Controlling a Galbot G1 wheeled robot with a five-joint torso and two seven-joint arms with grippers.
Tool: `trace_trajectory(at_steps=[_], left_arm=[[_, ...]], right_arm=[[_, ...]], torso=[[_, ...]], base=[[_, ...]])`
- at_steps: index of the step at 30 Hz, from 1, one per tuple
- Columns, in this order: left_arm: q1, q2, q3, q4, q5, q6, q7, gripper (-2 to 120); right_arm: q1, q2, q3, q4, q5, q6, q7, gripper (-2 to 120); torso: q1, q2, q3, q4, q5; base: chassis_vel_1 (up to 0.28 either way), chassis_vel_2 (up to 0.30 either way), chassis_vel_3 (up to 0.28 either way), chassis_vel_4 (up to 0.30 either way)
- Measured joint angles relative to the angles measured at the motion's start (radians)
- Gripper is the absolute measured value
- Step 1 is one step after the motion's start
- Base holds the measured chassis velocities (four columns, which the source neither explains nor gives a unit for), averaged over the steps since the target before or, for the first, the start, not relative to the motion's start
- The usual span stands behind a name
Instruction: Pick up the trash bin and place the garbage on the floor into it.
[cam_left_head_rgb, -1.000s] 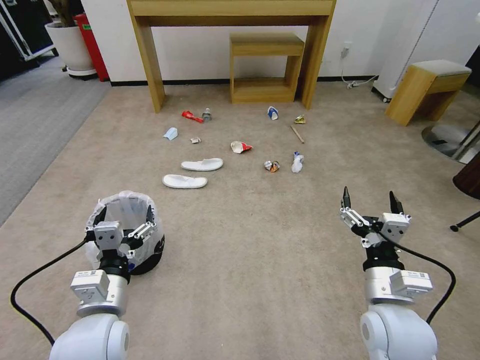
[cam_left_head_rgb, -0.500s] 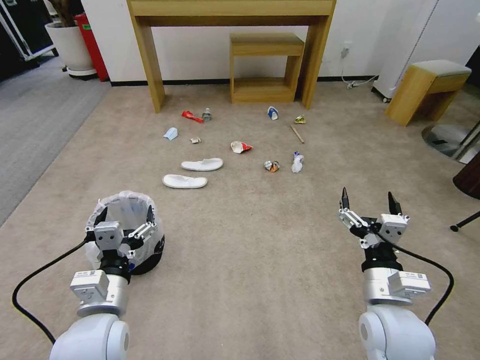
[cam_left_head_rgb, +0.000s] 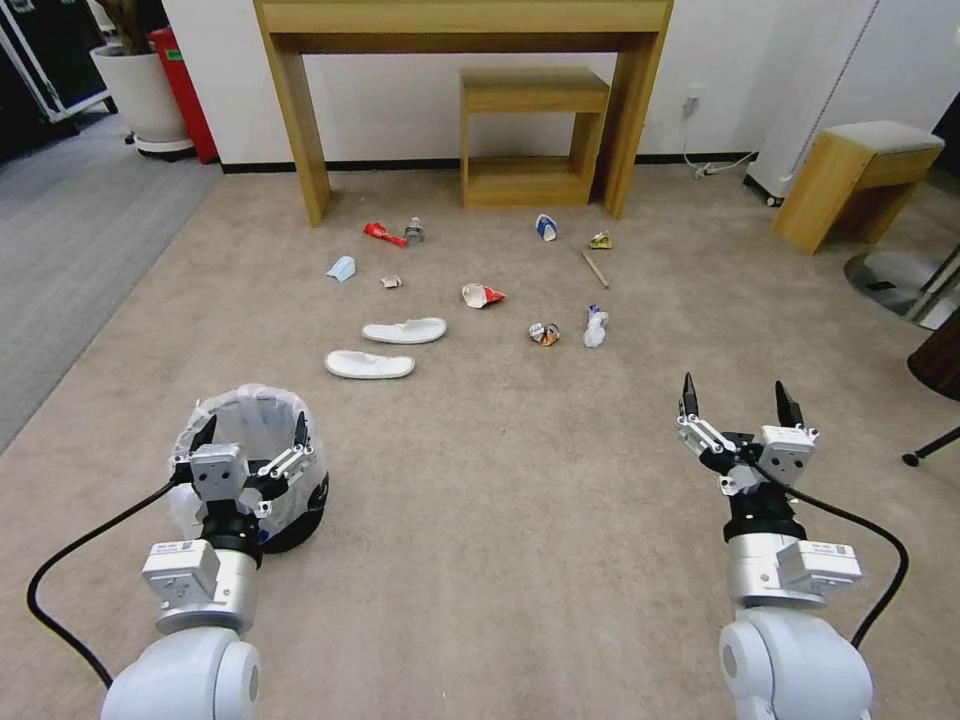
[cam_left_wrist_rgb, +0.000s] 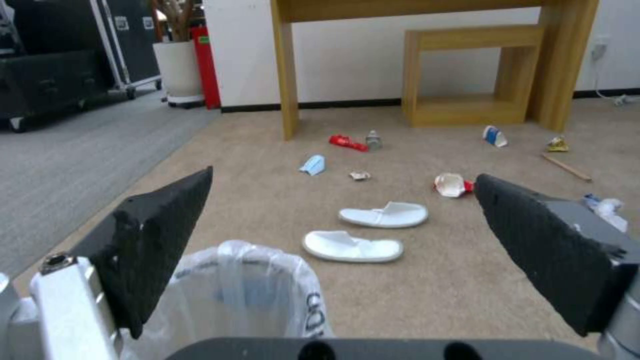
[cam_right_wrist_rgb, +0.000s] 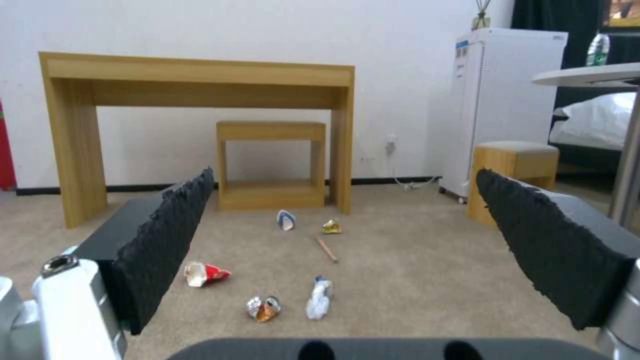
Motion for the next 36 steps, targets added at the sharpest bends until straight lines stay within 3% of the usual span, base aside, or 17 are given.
trace_trajectory(at_steps=[10,17,36], left_arm=[[0.006,0.0,0.001,-0.004,0.007,-0.006,0.0,100],[0.017,0.0,-0.008,-0.004,0.018,-0.008,0.0,100],[0.021,0.0,-0.012,-0.011,0.016,-0.01,0.0,100]], right_arm=[[-0.003,-0.004,-0.004,0.001,0.0,0.006,0.009,100],[0.003,-0.02,0.001,-0.014,0.003,0.058,0.014,100],[0.012,-0.013,-0.004,-0.021,-0.008,0.035,0.025,100]], torso=[[0.0,0.0,0.0,0.0,0.0],[0.0,0.0,0.0,0.0,0.0],[0.0,0.0,0.0,0.0,0.0001]], base=[[-0.147,0.149,0.129,-0.143],[-0.001,0.004,0.006,-0.012],[0.018,0.017,-0.017,-0.017]])
